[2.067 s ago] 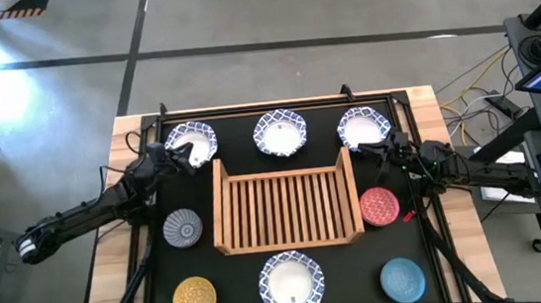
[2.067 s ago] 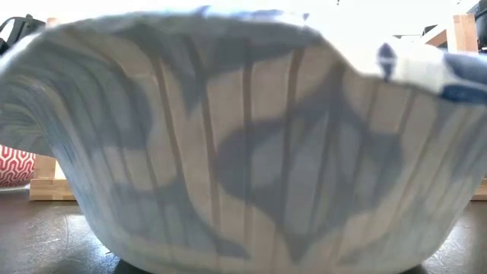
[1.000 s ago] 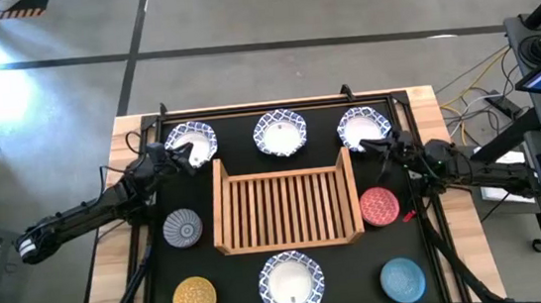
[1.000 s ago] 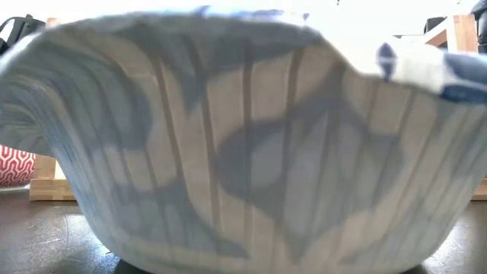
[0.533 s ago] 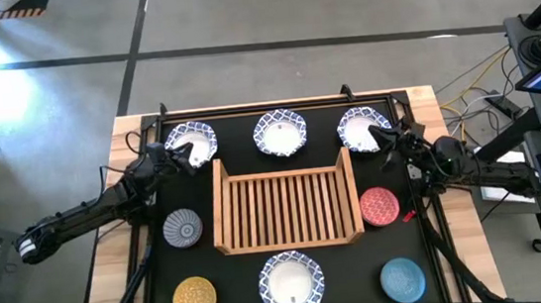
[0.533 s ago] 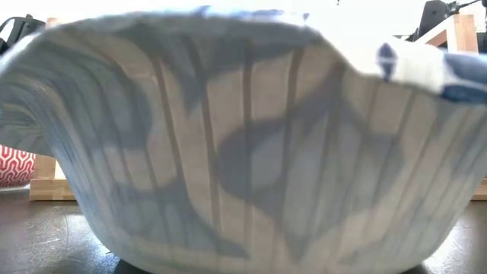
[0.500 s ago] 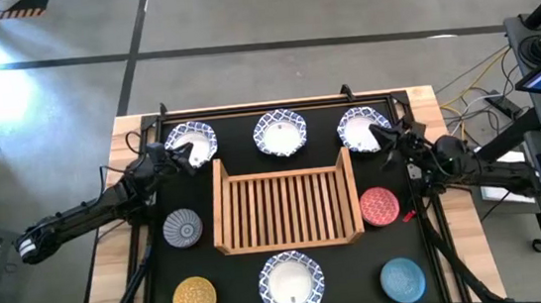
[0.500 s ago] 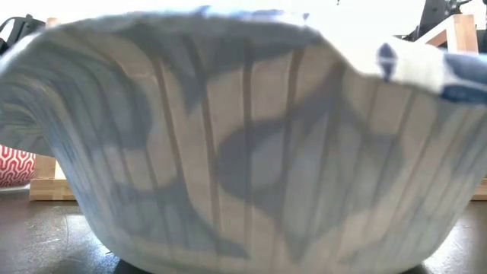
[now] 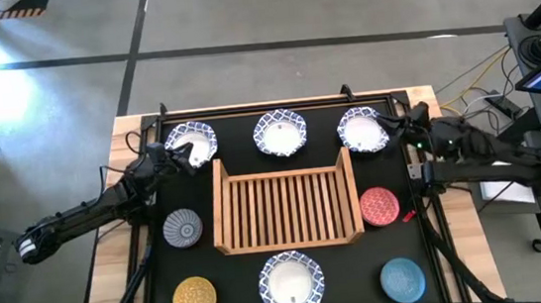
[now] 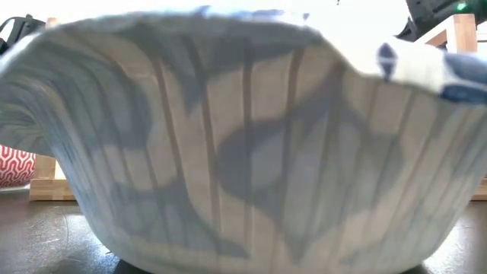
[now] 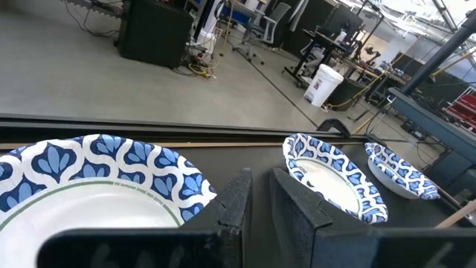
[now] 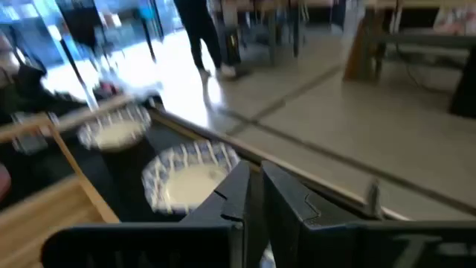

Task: Place and stack bowls onto a shelf
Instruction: Put the top right white bowl on the shelf

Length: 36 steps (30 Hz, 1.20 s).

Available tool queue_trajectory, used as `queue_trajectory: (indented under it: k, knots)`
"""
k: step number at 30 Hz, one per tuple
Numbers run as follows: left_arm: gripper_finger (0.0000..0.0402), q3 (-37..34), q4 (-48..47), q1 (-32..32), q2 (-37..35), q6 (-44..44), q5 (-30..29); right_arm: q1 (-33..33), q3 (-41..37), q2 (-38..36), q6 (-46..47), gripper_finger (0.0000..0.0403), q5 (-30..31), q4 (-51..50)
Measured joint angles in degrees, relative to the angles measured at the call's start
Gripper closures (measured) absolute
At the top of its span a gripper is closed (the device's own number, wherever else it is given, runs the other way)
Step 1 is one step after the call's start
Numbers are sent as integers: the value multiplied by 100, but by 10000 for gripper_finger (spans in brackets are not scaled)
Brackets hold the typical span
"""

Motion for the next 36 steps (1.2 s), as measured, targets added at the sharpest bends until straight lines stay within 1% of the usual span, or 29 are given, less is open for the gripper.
queue_trajectory:
  k: [3,7,12,16,18,20,25,30,36]
  knots:
    - [369,1,-1,-1,0,0,0,-56,567,419,290,349,-4,-928]
    - [369,1,0,0,0,0,1,-213,1190,901,822,307,12,-2128]
    - [369,2,0,0,0,0,2,-427,1534,1338,1527,257,-69,-3201]
    - [369,0,0,-1,0,0,0,-633,1642,1715,1947,233,-498,-3904]
    - [369,0,0,-2,0,0,0,-749,1647,1926,1985,230,-757,-3942]
    - [369,2,0,-2,0,0,1,-873,1647,2141,1836,230,-948,-3866]
    - [369,2,-1,0,0,0,0,-1305,1856,2708,1354,231,-1024,-3866]
    - [369,2,0,-2,0,0,2,-2025,2176,3187,805,231,-1810,-3867]
    - [369,2,0,0,0,0,0,-3052,2390,3741,627,232,-2631,-3731]
